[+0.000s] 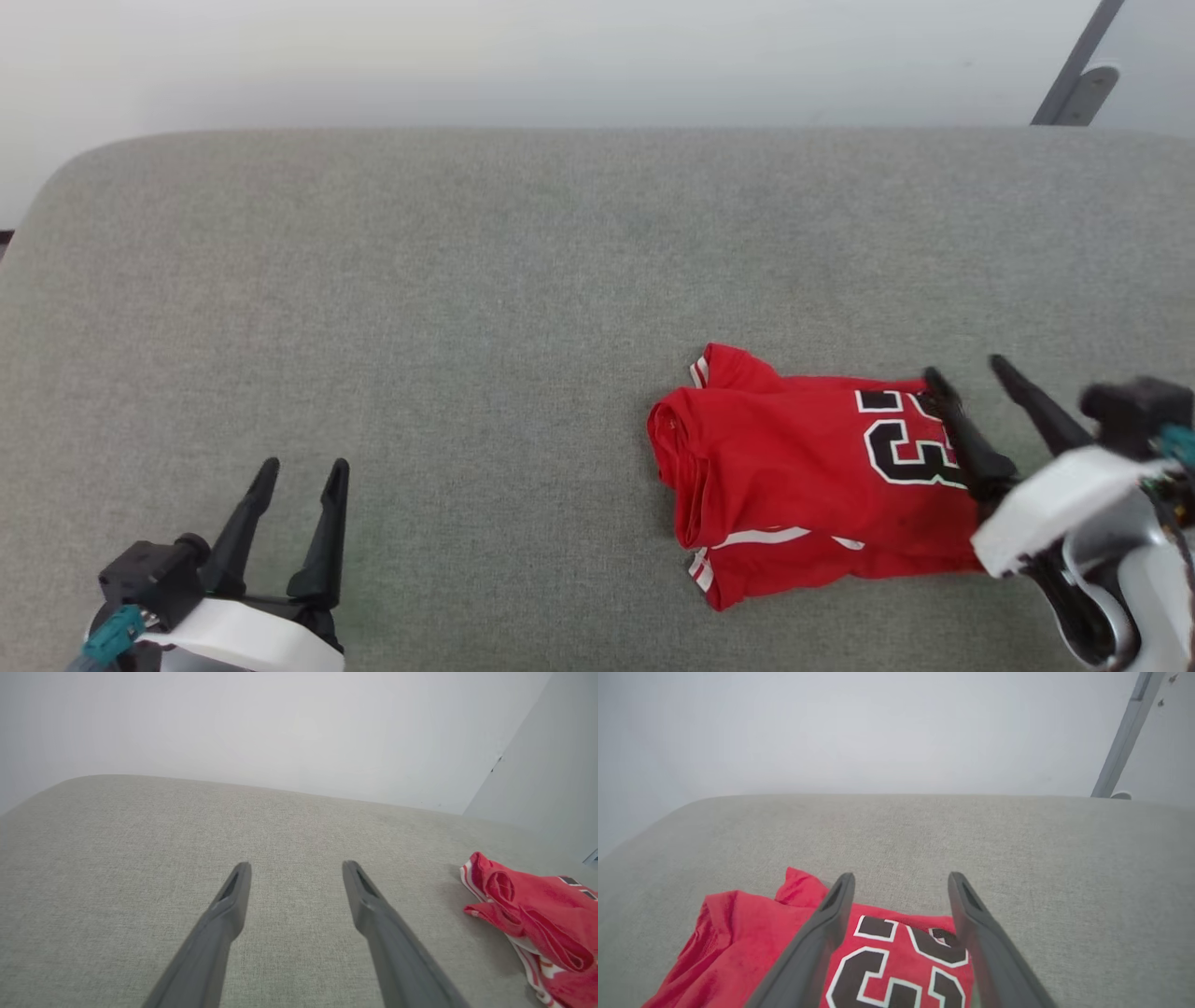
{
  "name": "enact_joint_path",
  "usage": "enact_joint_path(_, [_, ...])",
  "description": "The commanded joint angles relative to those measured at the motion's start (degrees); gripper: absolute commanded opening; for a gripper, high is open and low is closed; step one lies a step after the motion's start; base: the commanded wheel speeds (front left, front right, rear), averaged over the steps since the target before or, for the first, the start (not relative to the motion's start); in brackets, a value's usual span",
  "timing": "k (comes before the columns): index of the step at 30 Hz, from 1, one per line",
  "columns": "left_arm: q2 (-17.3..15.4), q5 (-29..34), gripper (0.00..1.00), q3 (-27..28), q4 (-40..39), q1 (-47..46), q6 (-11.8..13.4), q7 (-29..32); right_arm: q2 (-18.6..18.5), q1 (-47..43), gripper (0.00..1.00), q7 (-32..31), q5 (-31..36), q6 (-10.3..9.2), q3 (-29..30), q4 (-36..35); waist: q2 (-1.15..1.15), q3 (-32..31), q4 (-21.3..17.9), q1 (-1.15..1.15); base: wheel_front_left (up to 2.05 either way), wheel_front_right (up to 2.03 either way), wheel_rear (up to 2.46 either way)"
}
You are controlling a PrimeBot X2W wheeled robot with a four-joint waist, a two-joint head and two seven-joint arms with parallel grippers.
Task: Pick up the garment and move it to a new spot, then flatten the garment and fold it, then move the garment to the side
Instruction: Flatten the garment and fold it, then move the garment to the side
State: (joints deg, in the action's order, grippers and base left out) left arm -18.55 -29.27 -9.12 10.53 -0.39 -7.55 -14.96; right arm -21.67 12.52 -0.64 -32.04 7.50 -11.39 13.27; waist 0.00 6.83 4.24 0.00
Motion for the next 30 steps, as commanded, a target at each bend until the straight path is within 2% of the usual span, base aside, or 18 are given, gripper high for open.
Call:
enact_joint_path(1, [0.24,-0.56,1.0,0.06,0.2,0.13,0.14,-0.31,0.43,-1.22,1.0,2.84,0.61,-0.03,0.95,0.98,0.0,-0.91,-0.11,0.0,0.0,0.0,0.0])
enact_joint_path(5, [0.97,-0.14,1.0,0.74,0.64,1.46,0.14,-0.31,1.86,-4.83,1.0,10.48,1.79,-0.03,4.73,3.05,0.0,-3.09,0.06,0.0,0.0,0.0,0.0])
enact_joint_path(10, [0.96,1.03,1.0,2.37,-0.87,3.1,0.14,-0.31,3.36,-9.32,1.0,12.94,5.75,-0.03,6.83,1.2,0.0,-3.92,-0.18,0.0,0.0,0.0,0.0])
enact_joint_path(21, [0.28,1.55,1.0,6.12,-3.97,7.99,0.14,-0.31,7.46,-16.51,1.0,11.32,10.91,-0.03,12.18,-9.01,0.0,-4.07,-0.82,0.0,0.0,0.0,0.0])
enact_joint_path(30, [1.82,3.33,1.0,9.14,-9.52,13.46,0.14,-0.31,10.61,-22.54,1.0,7.54,11.93,-0.03,16.55,-17.17,0.0,-4.08,-0.55,0.0,0.0,0.0,0.0])
